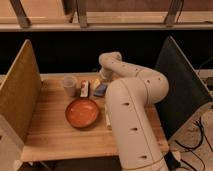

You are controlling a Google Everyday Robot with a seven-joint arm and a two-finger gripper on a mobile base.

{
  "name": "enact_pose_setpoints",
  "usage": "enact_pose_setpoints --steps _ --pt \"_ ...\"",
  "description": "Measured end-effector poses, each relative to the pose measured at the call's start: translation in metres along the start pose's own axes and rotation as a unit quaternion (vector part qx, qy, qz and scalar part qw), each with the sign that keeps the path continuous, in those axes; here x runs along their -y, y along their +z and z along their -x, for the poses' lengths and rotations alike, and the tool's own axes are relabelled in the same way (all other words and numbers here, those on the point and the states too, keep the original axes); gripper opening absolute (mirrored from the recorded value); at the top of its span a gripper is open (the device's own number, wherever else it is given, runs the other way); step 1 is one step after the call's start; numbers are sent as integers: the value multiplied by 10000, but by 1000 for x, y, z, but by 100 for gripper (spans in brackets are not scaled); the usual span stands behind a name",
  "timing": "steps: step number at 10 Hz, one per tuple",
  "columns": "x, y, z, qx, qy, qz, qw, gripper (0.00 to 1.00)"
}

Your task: Place the white sponge in the ceramic bowl

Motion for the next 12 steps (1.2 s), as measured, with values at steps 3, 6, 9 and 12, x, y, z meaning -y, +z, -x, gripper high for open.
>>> enact_pose_setpoints --steps 3,6,9,12 --pt "6 21 8 158 195 -346 9991 80" --pt "4 26 5 156 151 -443 9988 64" --pt "1 25 1 96 43 -492 9987 33" --pt "2 25 -3 42 -86 -522 9986 5"
